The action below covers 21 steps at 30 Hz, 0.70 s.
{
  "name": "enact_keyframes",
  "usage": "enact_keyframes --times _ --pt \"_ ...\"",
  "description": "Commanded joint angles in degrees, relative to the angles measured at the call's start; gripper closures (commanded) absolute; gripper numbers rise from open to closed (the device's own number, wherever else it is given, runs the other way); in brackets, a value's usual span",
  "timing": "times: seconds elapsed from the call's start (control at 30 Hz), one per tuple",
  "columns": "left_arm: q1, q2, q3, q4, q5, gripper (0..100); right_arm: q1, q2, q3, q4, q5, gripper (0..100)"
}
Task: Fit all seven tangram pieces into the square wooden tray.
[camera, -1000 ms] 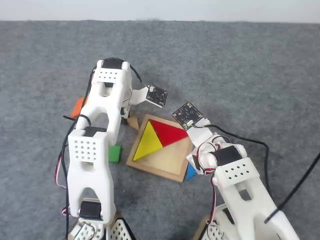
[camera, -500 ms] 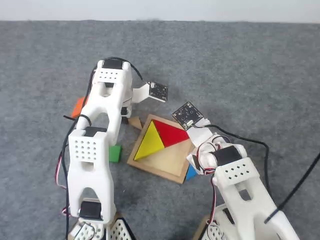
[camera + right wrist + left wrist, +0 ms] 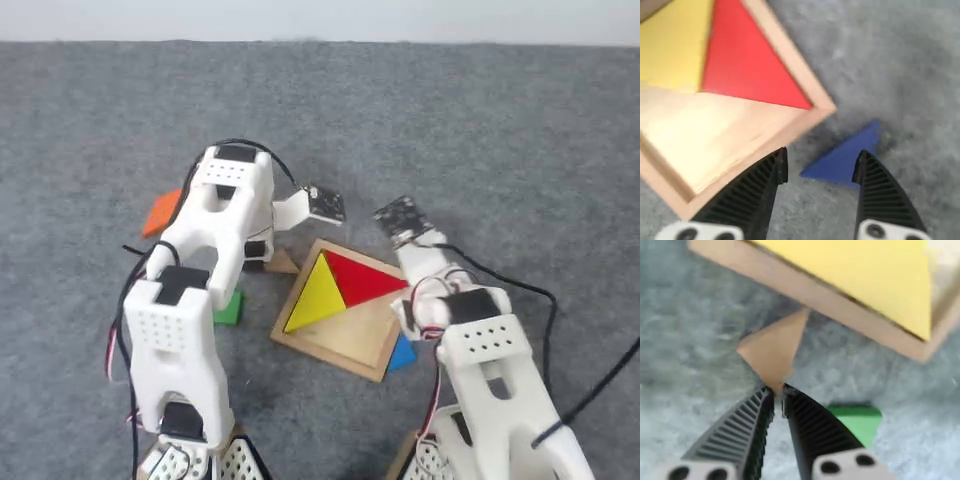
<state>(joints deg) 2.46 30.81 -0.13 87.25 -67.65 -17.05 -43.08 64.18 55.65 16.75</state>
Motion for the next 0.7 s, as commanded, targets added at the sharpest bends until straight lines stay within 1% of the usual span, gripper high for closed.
enact_keyframes --times 0.0,0.13,0.23,0.3,0.43,0.53,0.67 --pt "0.88 -6.24 2.33 -5.71 7.74 99 4.44 0.13 -3.34 -0.66 -2.20 77.5" --pt "0.88 -8.00 4.53 -8.62 11.69 99 4.53 0.22 -3.34 -0.57 -2.20 77.5" --pt "0.79 -9.14 6.11 -10.02 11.78 98 4.53 0.22 -3.34 -0.57 -2.20 77.5" --pt "0.44 -9.58 6.73 -10.02 11.43 95 4.53 0.22 -3.34 -0.57 -2.11 77.5" --pt "-1.67 -9.67 7.08 -9.67 7.38 83 4.44 0.22 -3.34 -0.57 -2.11 77.5" --pt "-3.78 -9.67 6.81 -9.76 2.02 74 4.44 0.22 -3.34 -0.57 -2.11 77.5" --pt "-4.40 -9.67 4.62 -10.02 -4.66 68 4.44 0.22 -3.34 -0.57 -2.02 77.5"
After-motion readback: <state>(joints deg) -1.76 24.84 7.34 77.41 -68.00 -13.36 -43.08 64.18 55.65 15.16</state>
